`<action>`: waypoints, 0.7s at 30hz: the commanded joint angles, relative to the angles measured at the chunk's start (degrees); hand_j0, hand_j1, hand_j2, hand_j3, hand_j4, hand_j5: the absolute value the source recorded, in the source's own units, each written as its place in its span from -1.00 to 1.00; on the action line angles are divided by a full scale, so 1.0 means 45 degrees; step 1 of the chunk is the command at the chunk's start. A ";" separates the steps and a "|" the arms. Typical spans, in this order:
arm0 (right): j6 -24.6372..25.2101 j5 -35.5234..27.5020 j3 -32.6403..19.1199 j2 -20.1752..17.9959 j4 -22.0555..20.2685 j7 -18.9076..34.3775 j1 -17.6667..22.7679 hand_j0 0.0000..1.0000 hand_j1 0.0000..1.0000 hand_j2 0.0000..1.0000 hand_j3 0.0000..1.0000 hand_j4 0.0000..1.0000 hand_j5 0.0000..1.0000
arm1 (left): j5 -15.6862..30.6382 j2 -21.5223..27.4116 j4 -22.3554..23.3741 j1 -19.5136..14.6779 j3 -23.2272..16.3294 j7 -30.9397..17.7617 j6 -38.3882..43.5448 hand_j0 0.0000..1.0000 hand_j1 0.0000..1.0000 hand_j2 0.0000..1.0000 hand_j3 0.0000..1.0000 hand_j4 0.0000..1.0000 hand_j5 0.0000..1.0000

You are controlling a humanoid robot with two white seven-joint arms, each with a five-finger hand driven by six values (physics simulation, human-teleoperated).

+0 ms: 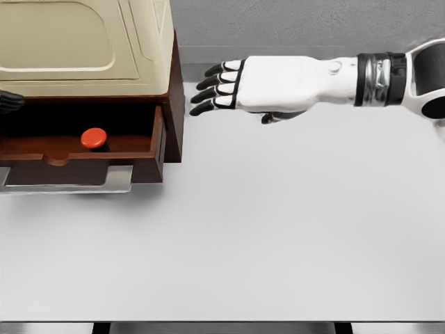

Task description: Open the cabinet drawer with left arm, and place a switch into the drawer with right arm

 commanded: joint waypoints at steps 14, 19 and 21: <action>0.0058 0.0219 -0.1858 -0.2809 0.2460 -0.0009 0.2697 1.00 1.00 1.00 1.00 1.00 1.00 | -0.1001 -0.4257 -0.0058 -0.0029 0.0736 0.0001 -0.0042 1.00 1.00 1.00 1.00 1.00 1.00; 0.0058 0.0219 -0.1878 -0.2809 0.2460 -0.0009 0.2717 1.00 1.00 1.00 1.00 1.00 1.00 | -0.1020 -0.4355 -0.0058 -0.0029 0.0736 0.0001 -0.0002 1.00 1.00 1.00 1.00 1.00 1.00; 0.0058 0.0219 -0.1858 -0.2809 0.2460 -0.0009 0.2717 1.00 1.00 1.00 1.00 1.00 1.00 | -0.1020 -0.4375 -0.0058 -0.0029 0.0736 0.0001 0.0017 1.00 1.00 1.00 1.00 1.00 1.00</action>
